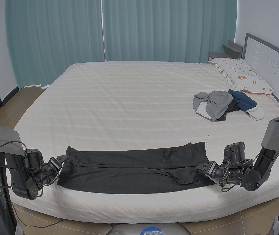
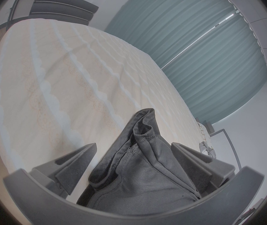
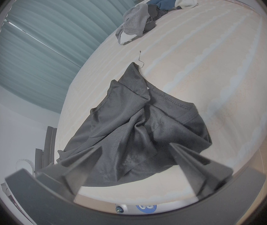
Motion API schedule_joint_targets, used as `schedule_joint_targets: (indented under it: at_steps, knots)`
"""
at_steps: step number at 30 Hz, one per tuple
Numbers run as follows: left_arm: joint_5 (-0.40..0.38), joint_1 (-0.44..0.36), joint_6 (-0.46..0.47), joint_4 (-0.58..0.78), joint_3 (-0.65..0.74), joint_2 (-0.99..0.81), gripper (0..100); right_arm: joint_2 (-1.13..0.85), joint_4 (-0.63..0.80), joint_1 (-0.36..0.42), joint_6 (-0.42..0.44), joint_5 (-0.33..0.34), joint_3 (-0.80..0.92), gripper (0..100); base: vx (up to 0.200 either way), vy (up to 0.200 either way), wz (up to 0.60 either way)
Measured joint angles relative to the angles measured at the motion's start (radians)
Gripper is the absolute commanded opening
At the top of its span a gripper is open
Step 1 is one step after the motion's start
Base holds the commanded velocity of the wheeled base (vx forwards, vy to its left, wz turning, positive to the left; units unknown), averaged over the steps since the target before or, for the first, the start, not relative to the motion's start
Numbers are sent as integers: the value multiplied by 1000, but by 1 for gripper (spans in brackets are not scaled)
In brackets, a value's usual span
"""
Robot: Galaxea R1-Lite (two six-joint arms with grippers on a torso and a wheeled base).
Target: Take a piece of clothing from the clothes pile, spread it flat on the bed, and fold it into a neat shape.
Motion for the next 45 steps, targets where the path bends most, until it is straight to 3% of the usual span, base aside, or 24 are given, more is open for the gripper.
schedule_joint_targets:
  at_steps: [6,22,32,33,44,45]
  knots:
    - [0,0,0,0,0,0,100,37,-78,-8,-10,0,14,0,0,0,0]
    - [0,0,0,1,0,1,100,39,-84,-23,-31,2,51,0,0,0,0]
    - [0,0,0,1,-1,3,100,50,-113,-31,-97,58,39,0,0,0,0]
    - [0,0,0,1,-1,4,100,51,-113,-32,-104,59,39,100,0,0,0]
    - [0,-1,0,1,-3,6,100,85,-194,-50,-137,82,44,100,0,0,0]
    - [0,-1,0,1,-3,6,100,91,-201,-50,-138,83,43,0,0,0,0]
